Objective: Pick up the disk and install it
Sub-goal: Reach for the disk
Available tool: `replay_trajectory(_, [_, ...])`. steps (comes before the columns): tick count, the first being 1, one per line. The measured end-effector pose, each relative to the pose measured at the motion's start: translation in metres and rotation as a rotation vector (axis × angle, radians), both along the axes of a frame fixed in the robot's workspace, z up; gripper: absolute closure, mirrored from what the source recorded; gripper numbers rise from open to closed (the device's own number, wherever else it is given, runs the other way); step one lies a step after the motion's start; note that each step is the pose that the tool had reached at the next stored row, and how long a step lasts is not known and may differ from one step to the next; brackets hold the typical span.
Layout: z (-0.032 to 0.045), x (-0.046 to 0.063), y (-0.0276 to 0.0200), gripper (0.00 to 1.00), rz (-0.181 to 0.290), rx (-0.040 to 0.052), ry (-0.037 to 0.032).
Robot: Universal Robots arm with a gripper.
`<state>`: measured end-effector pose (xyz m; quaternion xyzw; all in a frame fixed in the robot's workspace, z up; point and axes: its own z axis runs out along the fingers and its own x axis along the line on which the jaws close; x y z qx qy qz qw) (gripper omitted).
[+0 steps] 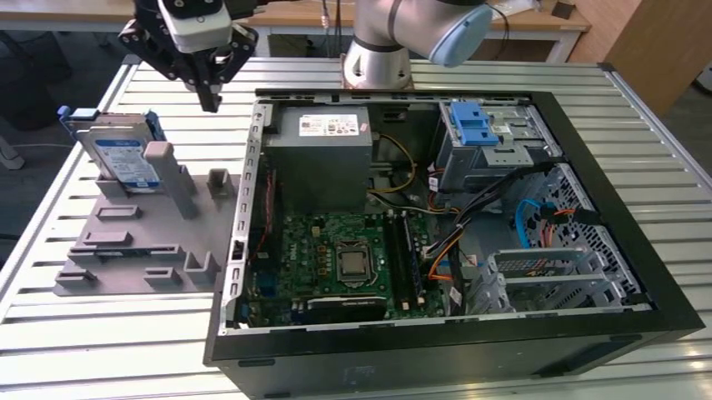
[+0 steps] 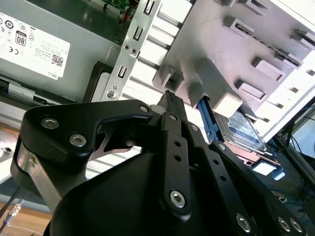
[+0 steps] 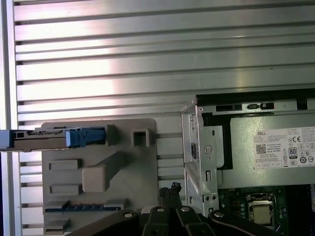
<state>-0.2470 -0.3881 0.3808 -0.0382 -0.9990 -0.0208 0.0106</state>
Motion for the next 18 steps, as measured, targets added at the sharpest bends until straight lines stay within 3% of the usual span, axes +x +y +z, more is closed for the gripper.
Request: replay_trajectory(18, [-0.0034,-0.014,0.0029,0.89,0.0,0.0,0.0])
